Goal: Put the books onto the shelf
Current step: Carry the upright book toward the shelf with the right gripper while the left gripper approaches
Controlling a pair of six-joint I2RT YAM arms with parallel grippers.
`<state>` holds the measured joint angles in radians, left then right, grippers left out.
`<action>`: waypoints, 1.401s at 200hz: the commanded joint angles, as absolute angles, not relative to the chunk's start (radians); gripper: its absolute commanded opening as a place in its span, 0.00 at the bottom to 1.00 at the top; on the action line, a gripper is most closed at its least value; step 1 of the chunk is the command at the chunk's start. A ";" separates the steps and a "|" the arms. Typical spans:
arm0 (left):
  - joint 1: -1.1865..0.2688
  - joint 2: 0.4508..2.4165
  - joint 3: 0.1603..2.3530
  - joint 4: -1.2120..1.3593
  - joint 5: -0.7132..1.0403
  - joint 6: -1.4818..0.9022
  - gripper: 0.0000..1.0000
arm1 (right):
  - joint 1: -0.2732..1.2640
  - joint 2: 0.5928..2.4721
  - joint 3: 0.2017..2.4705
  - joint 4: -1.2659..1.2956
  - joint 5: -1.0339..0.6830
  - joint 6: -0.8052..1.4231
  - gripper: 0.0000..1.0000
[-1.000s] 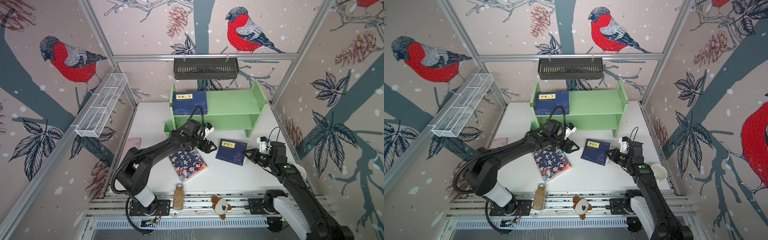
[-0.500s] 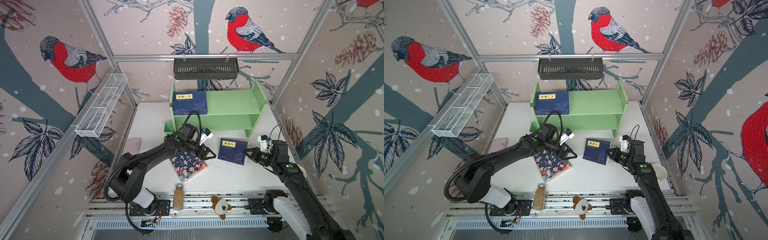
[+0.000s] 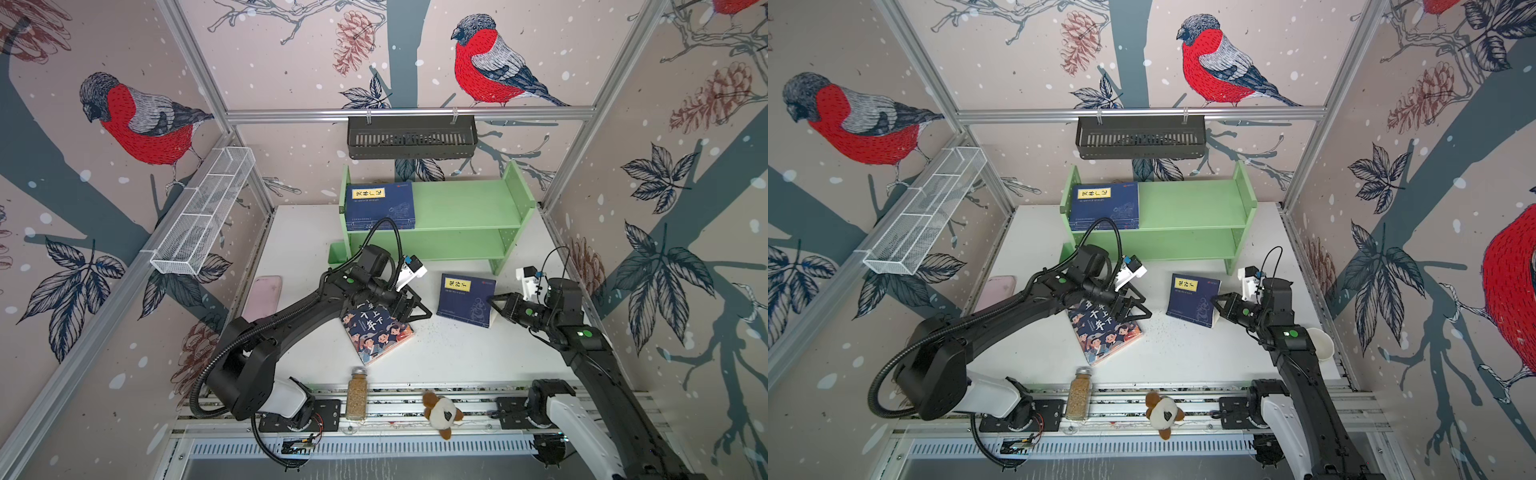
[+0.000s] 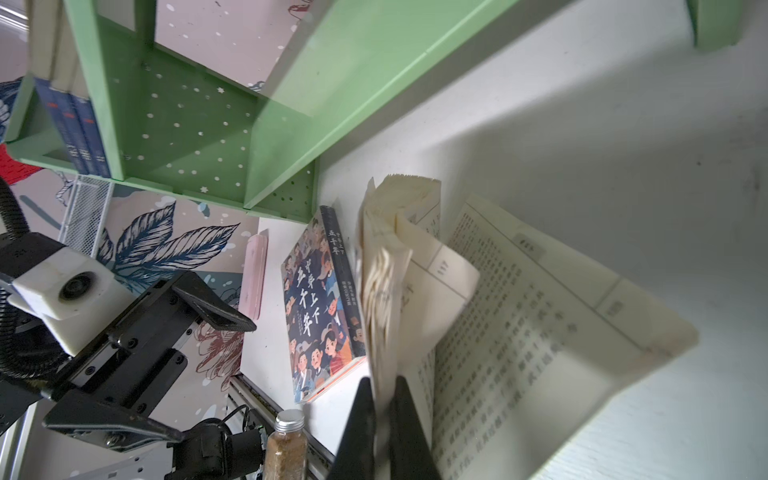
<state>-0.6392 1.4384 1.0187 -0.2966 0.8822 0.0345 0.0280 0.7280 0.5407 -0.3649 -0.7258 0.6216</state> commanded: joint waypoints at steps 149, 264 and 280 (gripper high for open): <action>-0.193 1.087 1.252 -0.488 0.967 -0.011 0.84 | 0.239 0.753 0.845 -0.112 -1.073 0.747 0.00; 0.081 1.006 0.728 1.355 1.410 -1.456 0.97 | 0.358 1.006 1.122 0.221 -1.015 0.860 0.00; 0.080 1.004 0.724 1.287 1.398 -1.415 0.97 | 0.372 1.032 1.132 0.269 -1.016 0.877 0.00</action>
<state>0.0776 1.0122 0.7380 0.9142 1.3766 -1.1679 0.3561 1.0065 1.1103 0.1154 -1.0161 0.8413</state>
